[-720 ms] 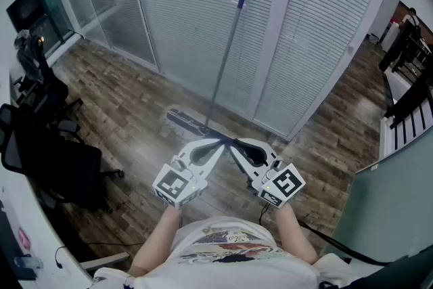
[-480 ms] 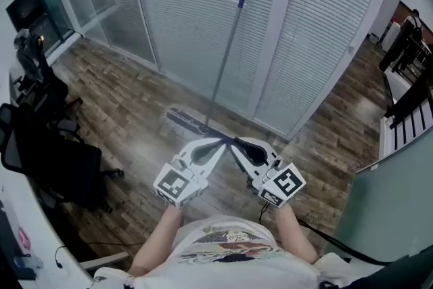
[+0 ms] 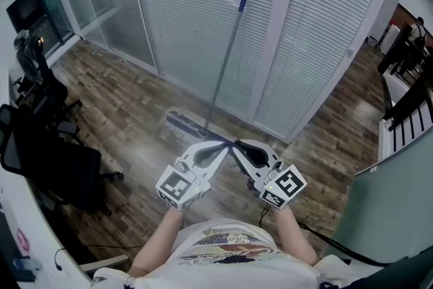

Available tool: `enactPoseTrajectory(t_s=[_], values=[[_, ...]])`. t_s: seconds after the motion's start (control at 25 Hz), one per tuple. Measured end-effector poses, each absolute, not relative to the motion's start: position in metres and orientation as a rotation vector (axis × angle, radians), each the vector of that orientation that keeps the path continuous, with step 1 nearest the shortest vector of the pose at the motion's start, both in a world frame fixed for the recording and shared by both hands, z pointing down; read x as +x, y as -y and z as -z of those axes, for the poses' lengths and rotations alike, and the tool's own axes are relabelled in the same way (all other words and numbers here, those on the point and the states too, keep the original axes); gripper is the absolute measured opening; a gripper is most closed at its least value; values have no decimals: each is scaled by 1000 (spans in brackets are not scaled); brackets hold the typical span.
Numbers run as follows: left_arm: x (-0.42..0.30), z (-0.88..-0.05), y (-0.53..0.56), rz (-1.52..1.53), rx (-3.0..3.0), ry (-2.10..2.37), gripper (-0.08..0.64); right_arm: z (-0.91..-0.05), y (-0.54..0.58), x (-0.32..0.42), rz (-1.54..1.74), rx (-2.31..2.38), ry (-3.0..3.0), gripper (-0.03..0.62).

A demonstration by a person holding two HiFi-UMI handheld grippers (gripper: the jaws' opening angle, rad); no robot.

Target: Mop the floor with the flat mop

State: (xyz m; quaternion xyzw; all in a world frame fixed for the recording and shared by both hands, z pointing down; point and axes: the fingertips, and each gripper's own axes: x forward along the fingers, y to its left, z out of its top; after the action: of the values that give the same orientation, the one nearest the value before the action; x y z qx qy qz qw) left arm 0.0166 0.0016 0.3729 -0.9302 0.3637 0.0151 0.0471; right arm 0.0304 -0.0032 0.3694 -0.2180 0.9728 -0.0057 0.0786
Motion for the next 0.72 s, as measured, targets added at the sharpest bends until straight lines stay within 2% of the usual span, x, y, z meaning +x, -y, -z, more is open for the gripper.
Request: enactPoseTrajectory(t_s=[0.72], values=[[-4,-384,-15,-35,-2874,-1071,12,-384,-12,5,18,-678,-2969,52]])
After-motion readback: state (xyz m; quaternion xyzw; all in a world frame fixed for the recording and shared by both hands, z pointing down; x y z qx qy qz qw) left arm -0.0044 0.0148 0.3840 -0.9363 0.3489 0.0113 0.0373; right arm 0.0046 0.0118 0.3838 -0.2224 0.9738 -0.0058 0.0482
